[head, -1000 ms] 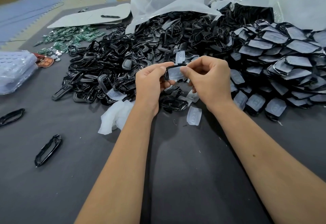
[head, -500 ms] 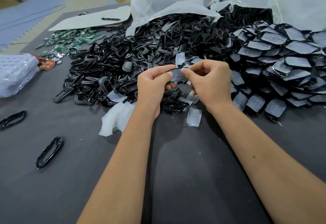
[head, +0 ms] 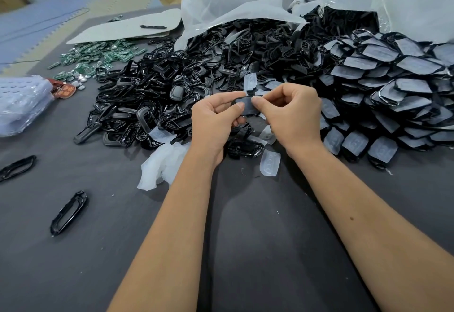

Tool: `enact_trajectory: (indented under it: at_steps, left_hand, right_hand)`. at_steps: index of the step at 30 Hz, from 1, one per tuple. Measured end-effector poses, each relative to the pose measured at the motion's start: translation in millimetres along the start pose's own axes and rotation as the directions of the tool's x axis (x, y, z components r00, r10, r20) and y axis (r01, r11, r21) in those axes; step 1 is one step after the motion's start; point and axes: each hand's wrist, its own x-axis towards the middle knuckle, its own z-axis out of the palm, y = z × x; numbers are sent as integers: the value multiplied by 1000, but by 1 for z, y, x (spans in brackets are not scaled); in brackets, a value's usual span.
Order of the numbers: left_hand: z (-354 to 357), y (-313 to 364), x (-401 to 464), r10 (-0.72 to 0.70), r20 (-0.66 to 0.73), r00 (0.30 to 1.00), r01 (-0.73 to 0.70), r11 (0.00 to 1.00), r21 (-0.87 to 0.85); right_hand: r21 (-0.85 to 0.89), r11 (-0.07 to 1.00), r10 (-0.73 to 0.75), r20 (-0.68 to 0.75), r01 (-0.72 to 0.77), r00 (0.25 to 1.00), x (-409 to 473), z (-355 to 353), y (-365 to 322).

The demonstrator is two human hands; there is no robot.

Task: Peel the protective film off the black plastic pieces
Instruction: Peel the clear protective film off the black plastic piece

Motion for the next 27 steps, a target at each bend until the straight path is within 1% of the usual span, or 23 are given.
enact_trajectory:
  at_steps: [7, 11, 13, 16, 20, 23, 27]
  left_hand:
    - [-1, 2, -1, -18, 17, 1000, 18, 1000, -9]
    - [0, 3, -2, -16, 24, 1000, 16, 1000, -9]
    - [0, 3, -3, -23, 28, 999, 23, 999, -30]
    - [-1, 5, -4, -30, 38, 999, 33, 996, -80]
    - [-2, 9, -4, -51, 55, 997, 61, 979, -196]
    - [-3, 10, -4, -65, 50, 997, 74, 970, -233]
    - [-2, 9, -5, -47, 33, 998, 52, 981, -186]
  right_hand:
    - [-2, 1000, 5, -5, -6, 1000, -1, 0, -1]
    - [22, 999, 42, 4, -42, 999, 0, 0, 1]
    - [89, 990, 111, 18, -113, 994, 1, 0, 3]
    - [223, 949, 216, 60, -224, 975, 2, -1, 3]
    - [444, 830, 254, 239, -338, 937, 3, -2, 0]
    - [492, 777, 265, 309, -392, 913, 2, 0, -2]
    - [481, 802, 228, 300, -353, 926, 2, 0, -2]
